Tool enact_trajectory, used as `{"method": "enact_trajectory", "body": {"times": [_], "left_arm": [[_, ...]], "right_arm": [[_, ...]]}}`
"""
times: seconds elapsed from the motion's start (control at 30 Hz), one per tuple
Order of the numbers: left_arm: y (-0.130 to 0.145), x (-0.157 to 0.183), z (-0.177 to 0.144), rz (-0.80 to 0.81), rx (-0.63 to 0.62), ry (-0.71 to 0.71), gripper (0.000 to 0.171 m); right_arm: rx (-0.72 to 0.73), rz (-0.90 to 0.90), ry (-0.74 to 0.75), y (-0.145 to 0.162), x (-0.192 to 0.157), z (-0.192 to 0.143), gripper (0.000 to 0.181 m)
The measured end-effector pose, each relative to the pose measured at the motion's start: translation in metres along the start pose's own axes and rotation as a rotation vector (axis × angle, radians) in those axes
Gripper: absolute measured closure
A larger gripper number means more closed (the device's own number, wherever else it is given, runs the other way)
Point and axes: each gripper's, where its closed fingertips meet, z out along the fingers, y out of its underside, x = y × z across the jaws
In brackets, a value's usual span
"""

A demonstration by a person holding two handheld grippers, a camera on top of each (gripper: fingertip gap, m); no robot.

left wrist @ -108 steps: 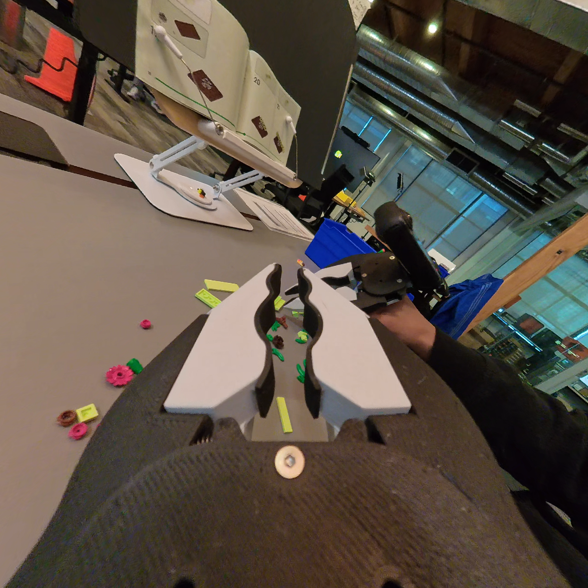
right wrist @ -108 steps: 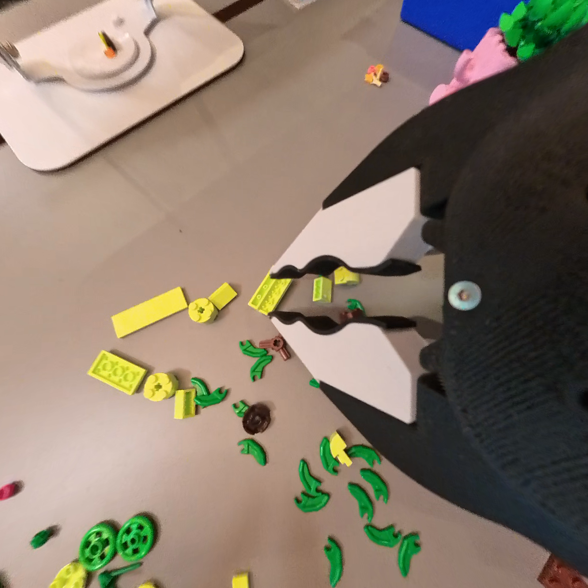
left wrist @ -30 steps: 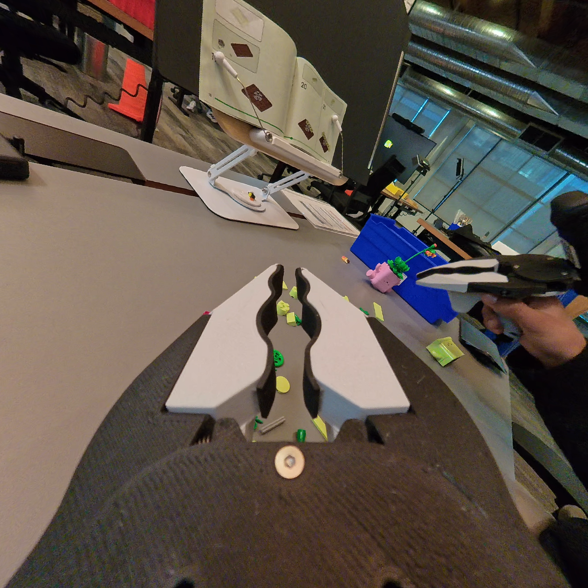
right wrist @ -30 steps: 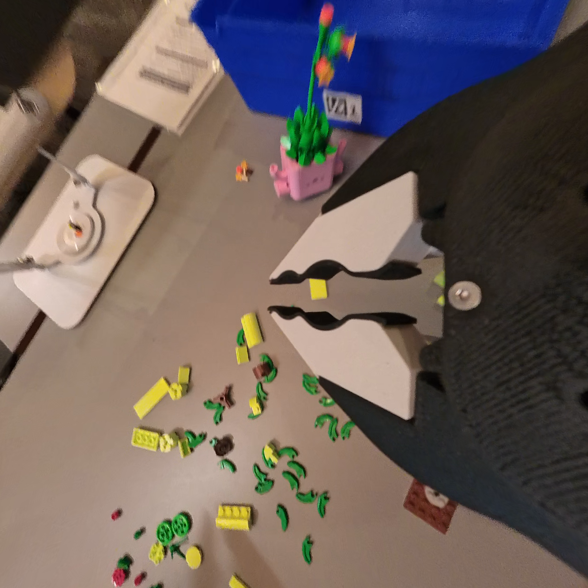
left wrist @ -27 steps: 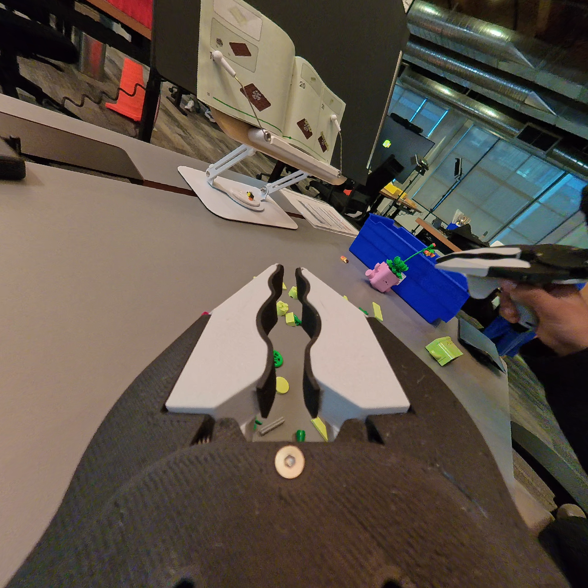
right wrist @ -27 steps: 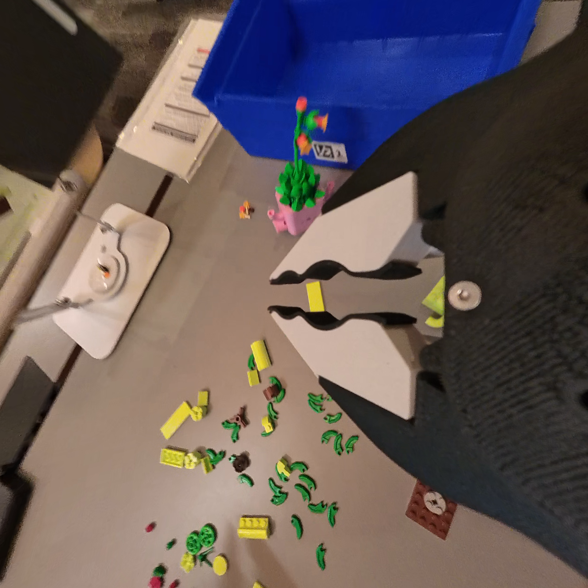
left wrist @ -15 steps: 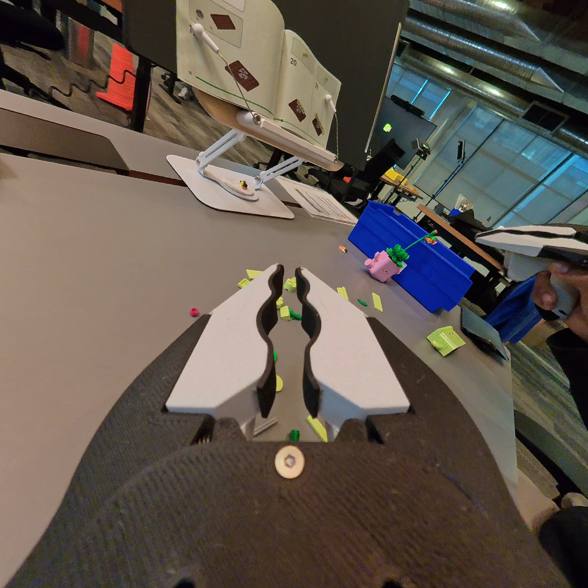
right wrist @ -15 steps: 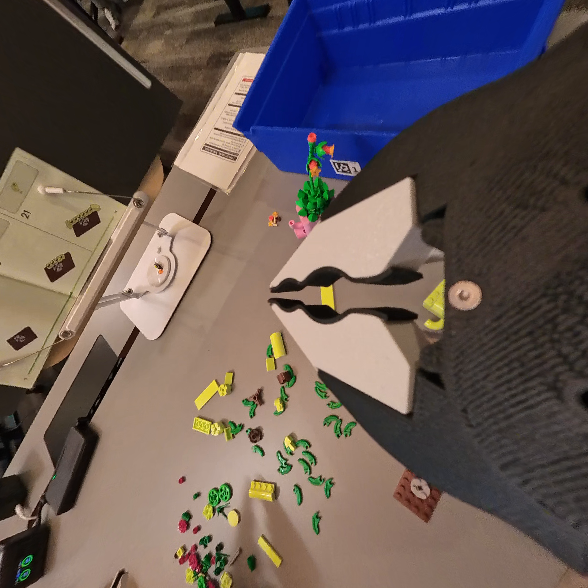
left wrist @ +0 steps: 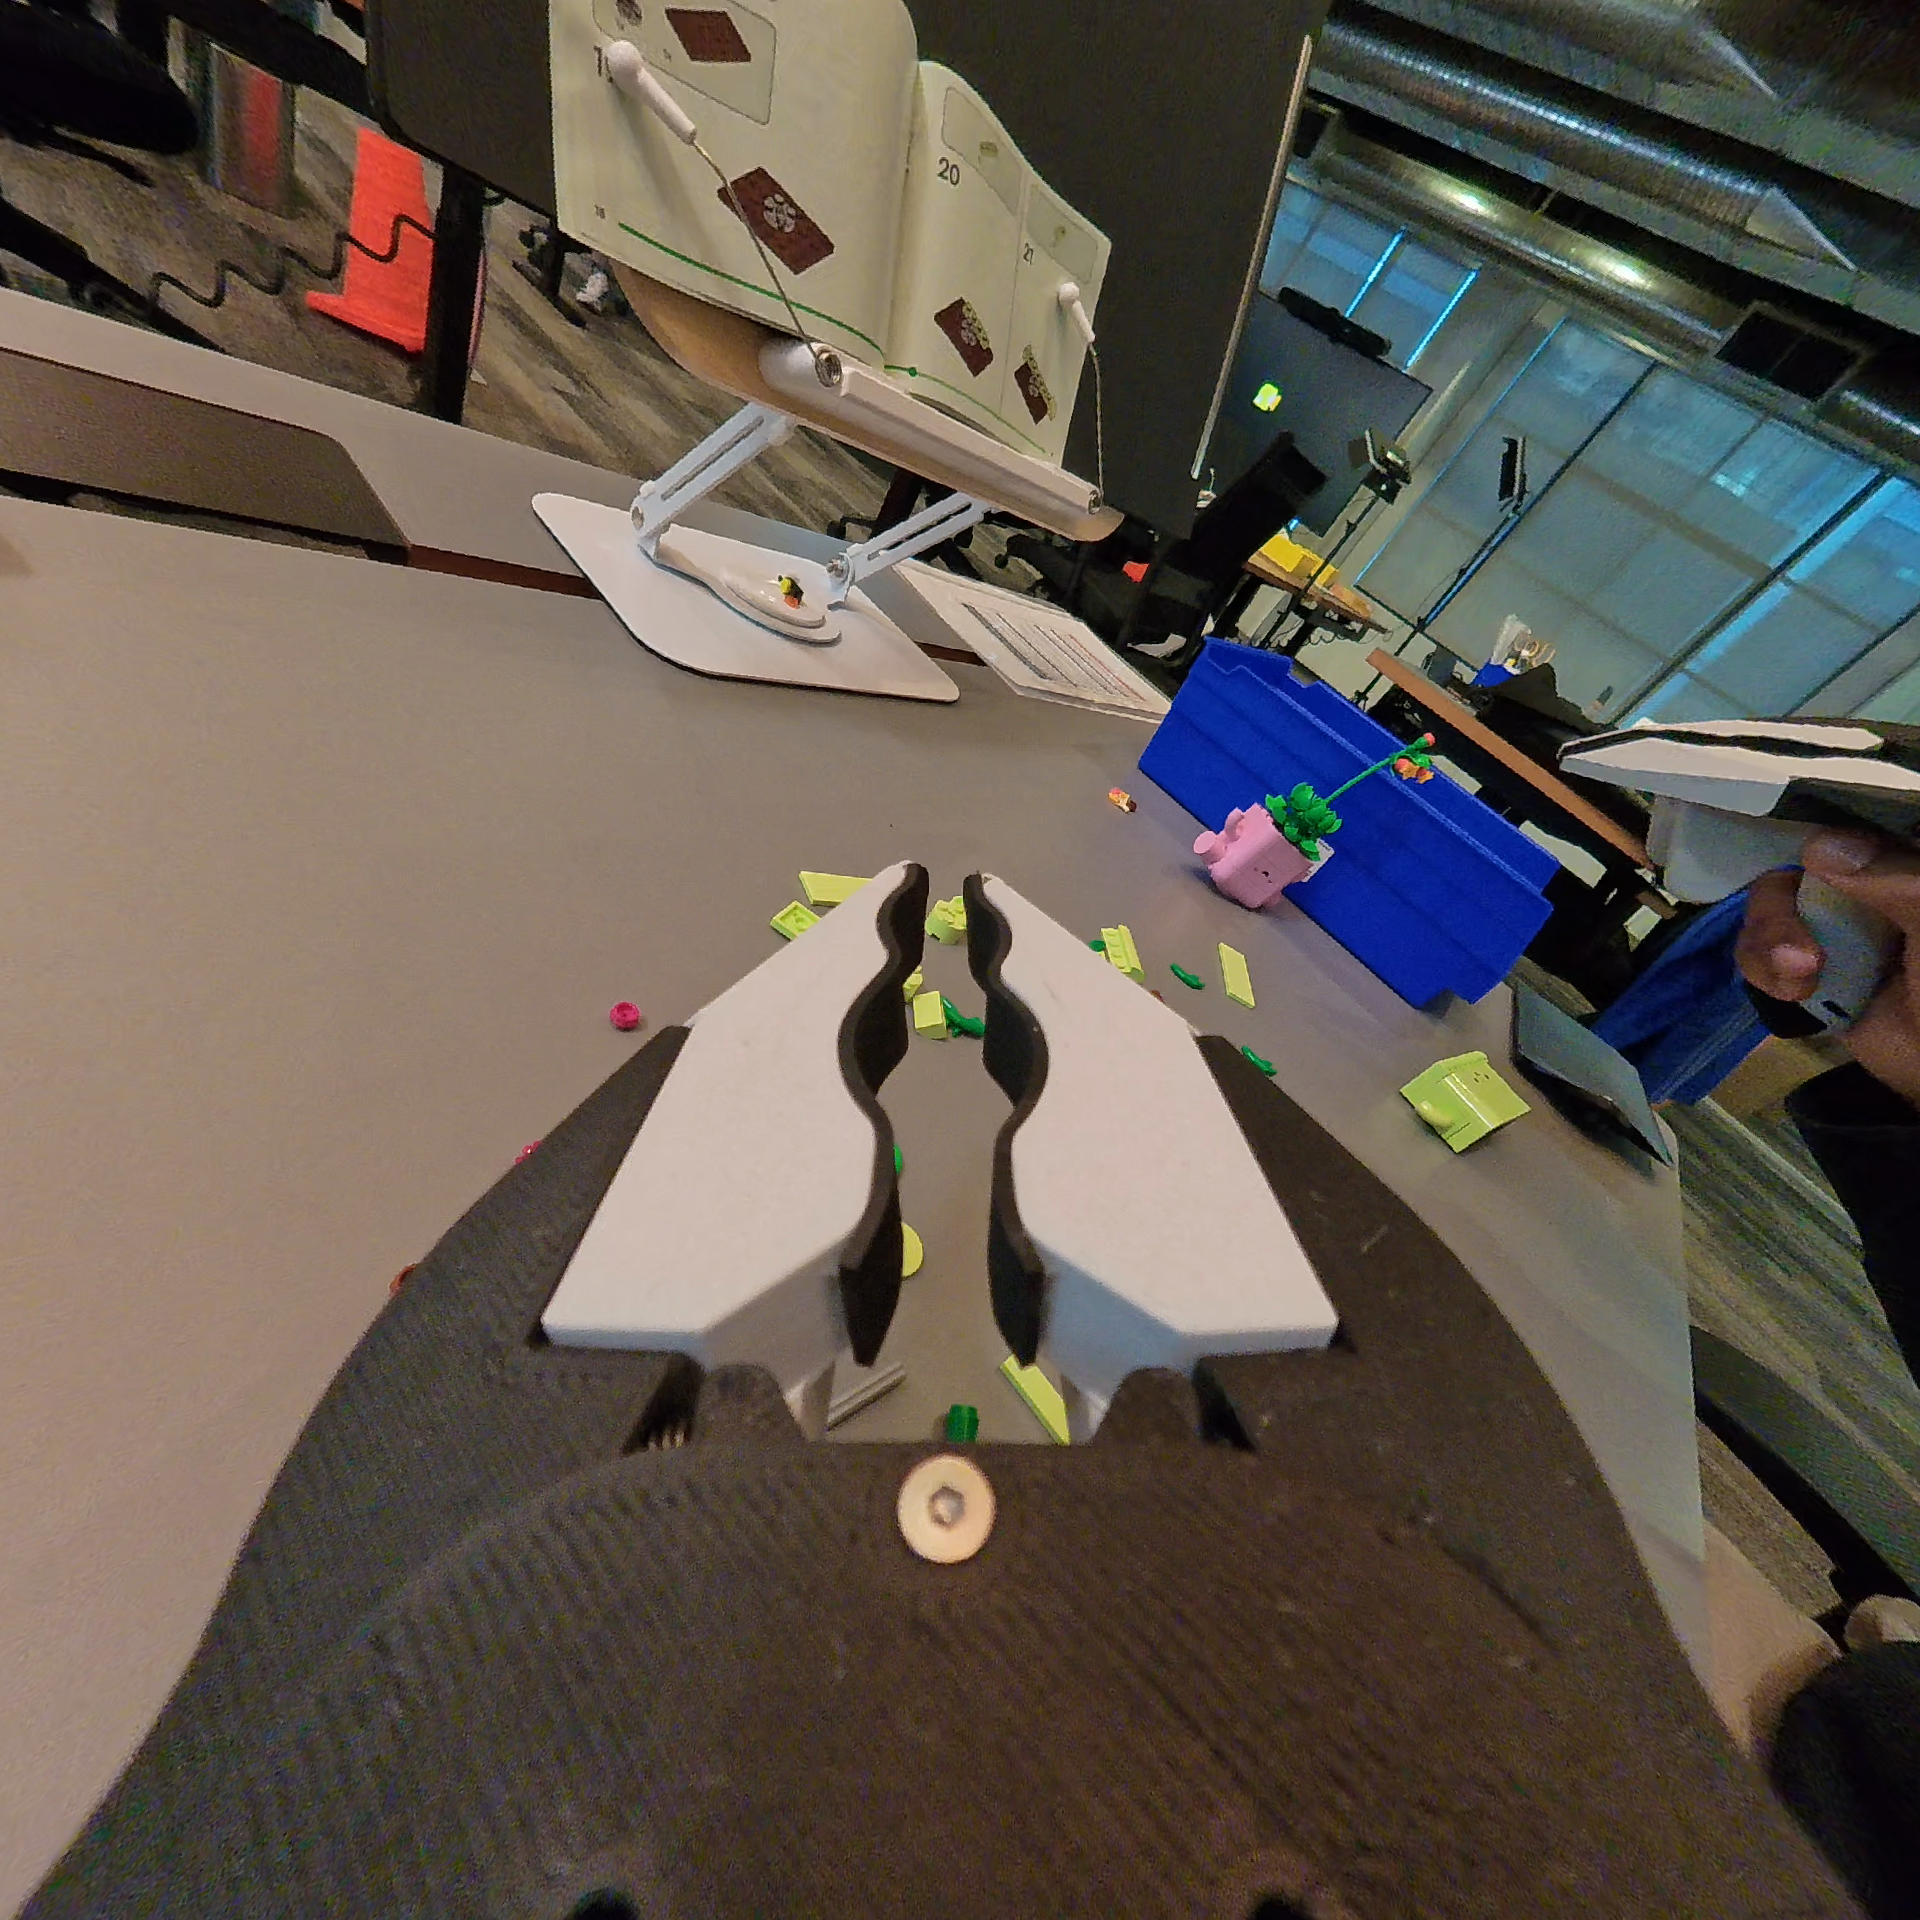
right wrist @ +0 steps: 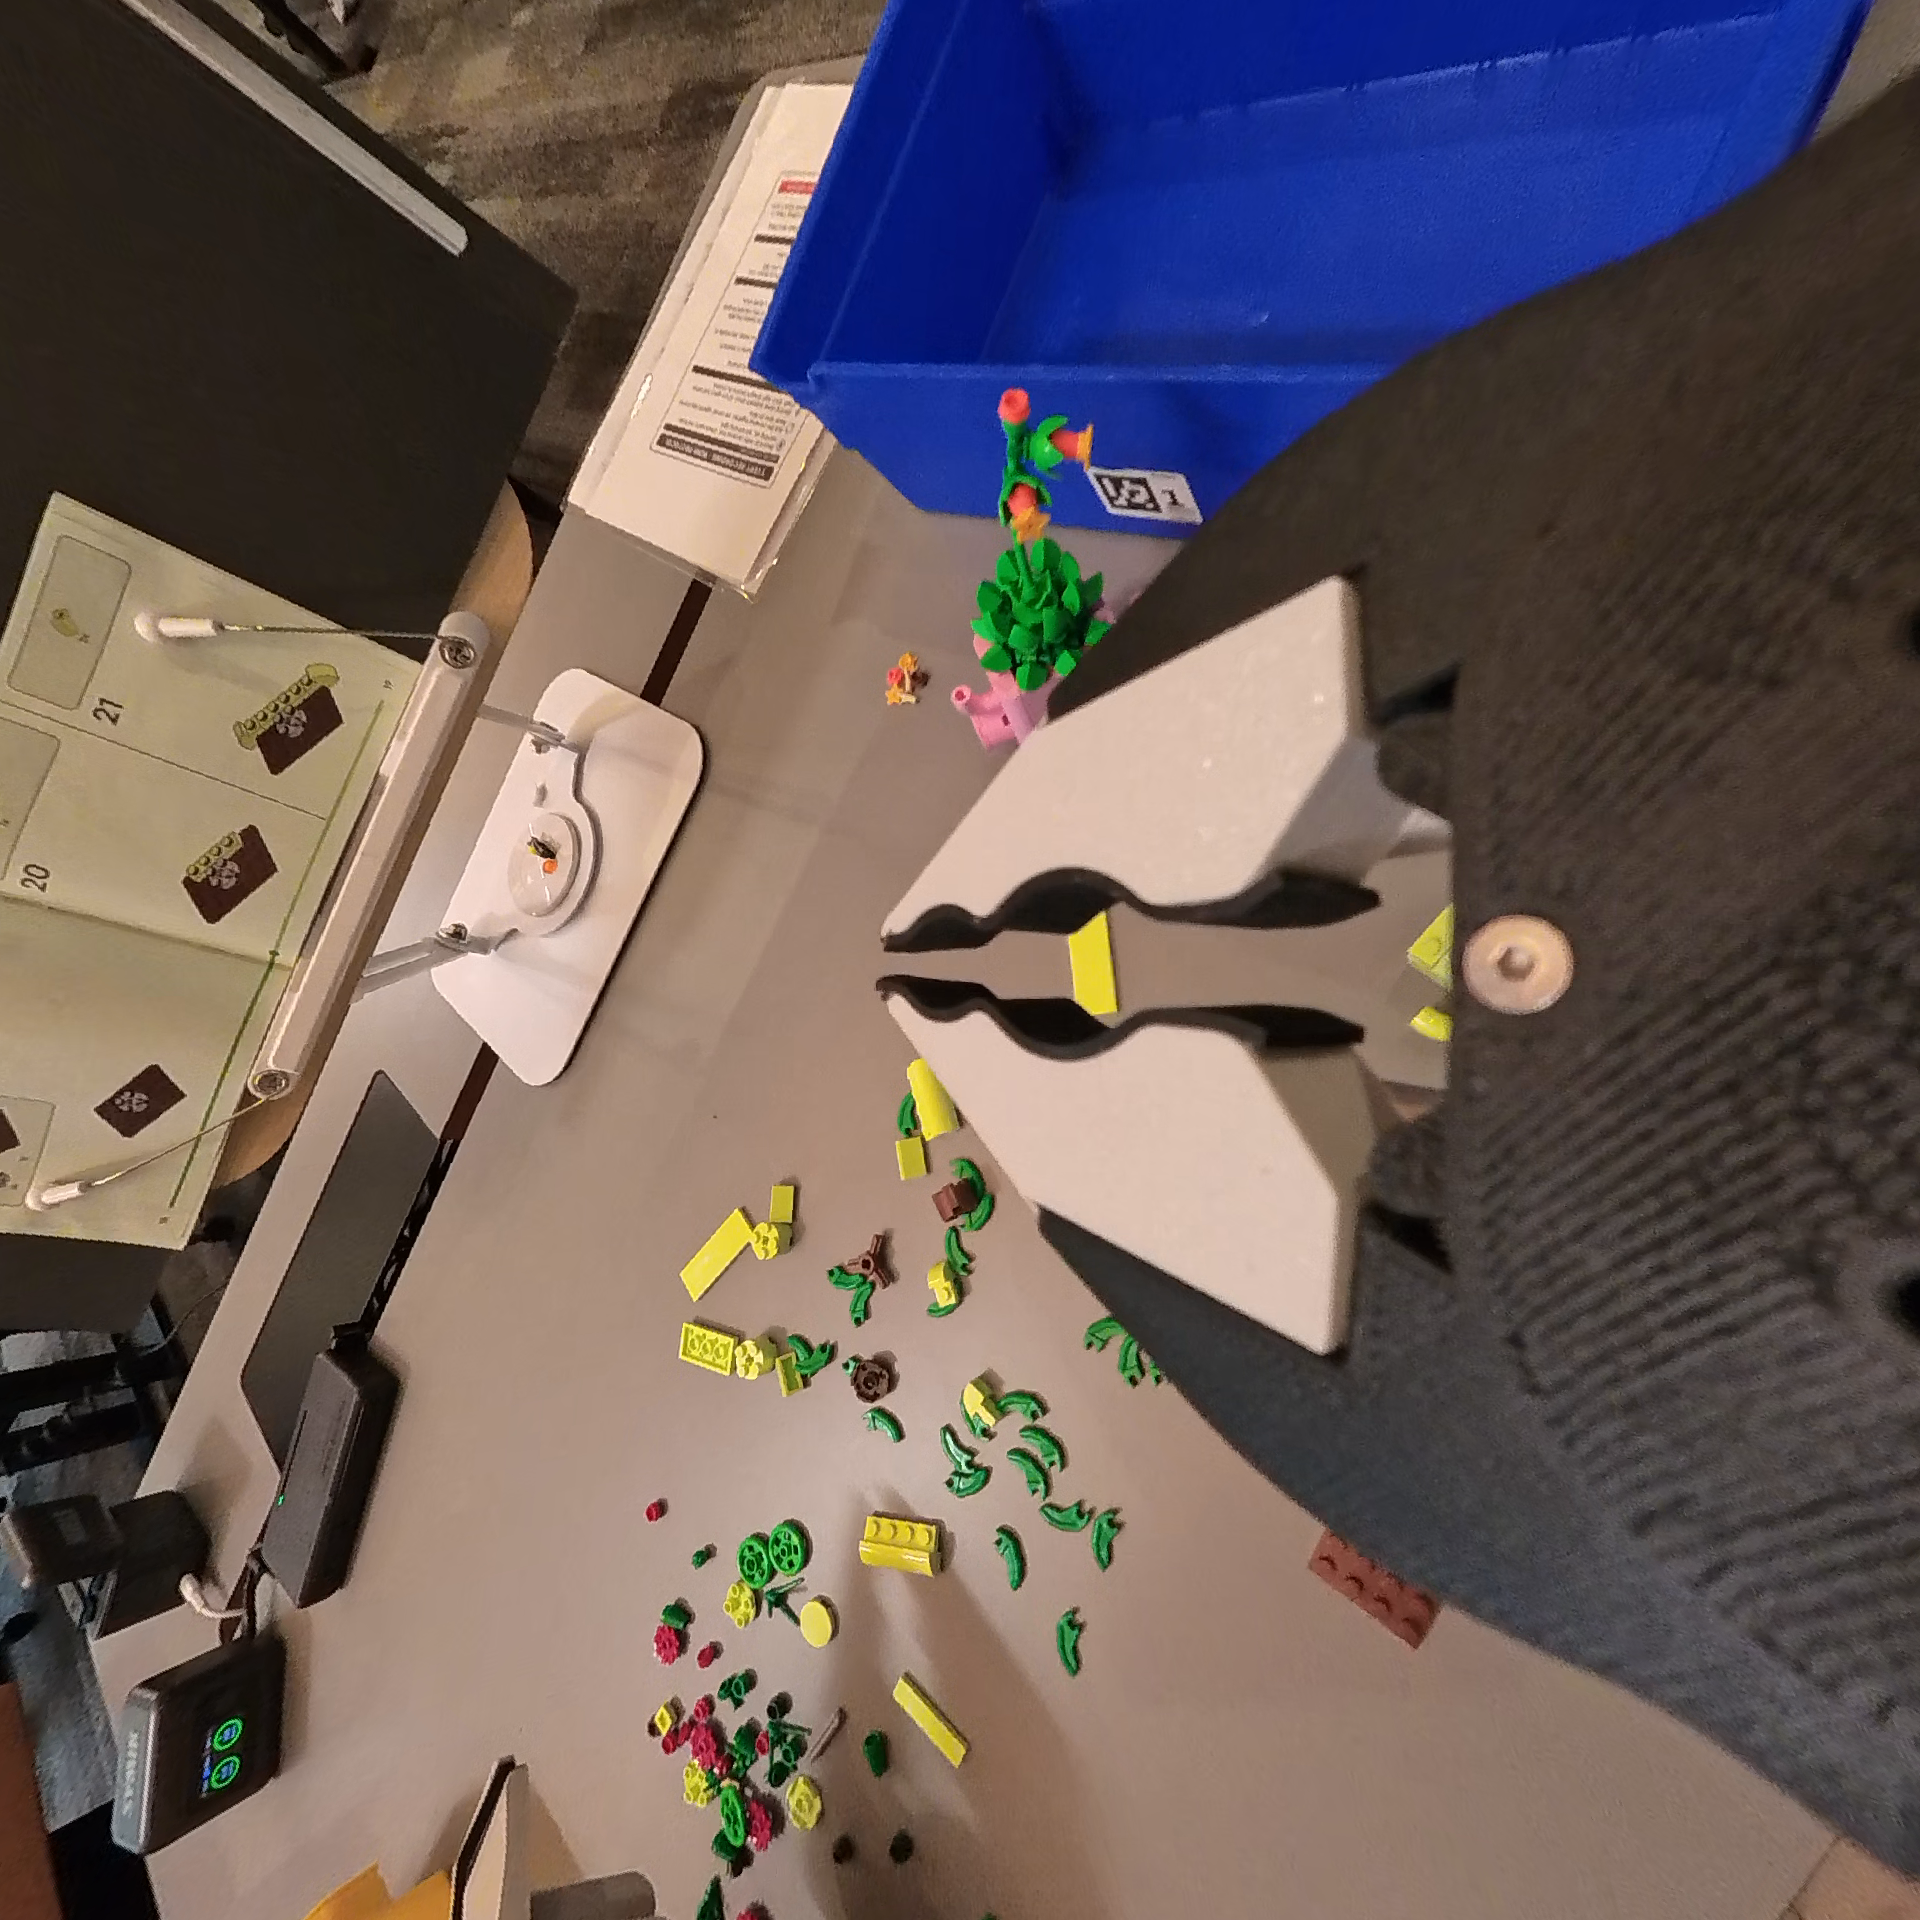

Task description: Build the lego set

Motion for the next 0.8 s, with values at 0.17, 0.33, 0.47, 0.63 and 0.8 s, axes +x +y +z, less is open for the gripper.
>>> {"method": "enact_trajectory", "body": {"times": [0.17, 0.33, 0.47, 0.63, 0.8], "left_arm": [[0.000, 0.000, 0.000, -0.003, 0.000, 0.002, 0.167], [0.000, 0.000, 0.001, -0.002, -0.001, 0.002, 0.167], [0.001, 0.000, 0.001, -0.001, -0.002, 0.001, 0.167], [0.002, 0.001, 0.002, 0.007, -0.010, 0.000, 0.167], [0.002, 0.001, 0.001, 0.008, -0.007, -0.002, 0.167]], "right_arm": [[0.006, -0.009, 0.004, -0.002, -0.001, -0.001, 0.178], [0.030, 0.014, -0.022, -0.004, -0.005, 0.000, 0.178], [0.078, 0.108, -0.182, -0.003, -0.036, 0.011, 0.179], [-0.032, 0.095, -0.343, 0.027, -0.091, 0.046, 0.181], [-0.154, 0.030, -0.376, 0.061, -0.125, 0.077, 0.181]]}}
